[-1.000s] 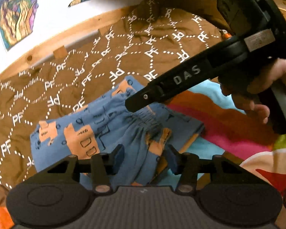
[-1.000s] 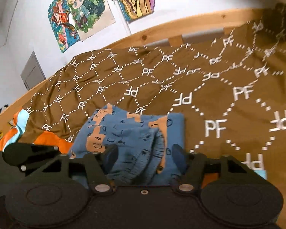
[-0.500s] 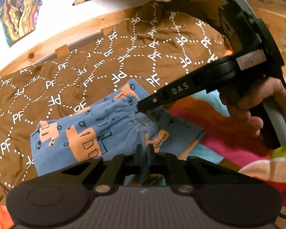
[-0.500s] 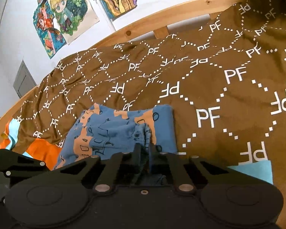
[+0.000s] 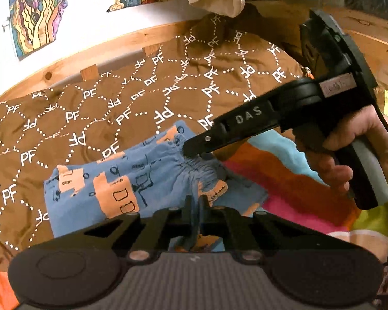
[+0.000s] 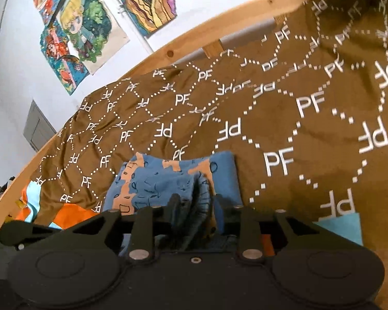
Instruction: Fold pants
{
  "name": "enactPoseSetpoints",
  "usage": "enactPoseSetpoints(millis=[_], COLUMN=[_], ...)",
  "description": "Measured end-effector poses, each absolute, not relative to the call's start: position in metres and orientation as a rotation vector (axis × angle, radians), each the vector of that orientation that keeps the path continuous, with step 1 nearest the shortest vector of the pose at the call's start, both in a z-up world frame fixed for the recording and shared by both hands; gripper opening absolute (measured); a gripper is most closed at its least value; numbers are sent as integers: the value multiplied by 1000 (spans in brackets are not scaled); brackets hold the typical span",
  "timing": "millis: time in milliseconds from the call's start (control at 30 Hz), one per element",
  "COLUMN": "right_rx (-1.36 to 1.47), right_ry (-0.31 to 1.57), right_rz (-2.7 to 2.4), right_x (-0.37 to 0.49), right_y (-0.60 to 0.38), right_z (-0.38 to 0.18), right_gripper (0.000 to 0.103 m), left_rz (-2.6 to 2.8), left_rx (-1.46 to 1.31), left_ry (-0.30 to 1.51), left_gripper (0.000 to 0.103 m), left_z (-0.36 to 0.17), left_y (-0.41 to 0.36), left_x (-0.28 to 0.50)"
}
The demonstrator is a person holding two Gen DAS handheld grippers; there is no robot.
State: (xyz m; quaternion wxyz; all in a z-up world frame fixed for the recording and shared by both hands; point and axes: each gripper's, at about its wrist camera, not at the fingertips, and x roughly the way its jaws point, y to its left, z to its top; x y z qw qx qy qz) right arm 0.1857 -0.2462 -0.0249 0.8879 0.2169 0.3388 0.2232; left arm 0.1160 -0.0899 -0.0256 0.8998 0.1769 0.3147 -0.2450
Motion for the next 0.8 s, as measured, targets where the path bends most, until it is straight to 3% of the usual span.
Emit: enactPoseSetpoints(millis=[167,300,367,600,800], right_rx=[490,478,442,346,330], right_ry=[755,745,708,651,709], right_rz=[463,462,465,446,393], right_x=[195,194,189,178,180], right_y=[-238,-233,-231,-233,-244], right_z=[-40,-43,-35,-4,-18], right_gripper=[32,13,9,8,8], left_rz=[-505,-498,-496,-534,-567], left_rx=[372,364,360,352,339], left_ry=[661,658,645,617,667], left_gripper=[4,4,4,4,4], left_z=[-30,-28,-24,-17,-40], left_y=[-90,-90,-90,-98,-110], left_x=[117,117,116,109,118])
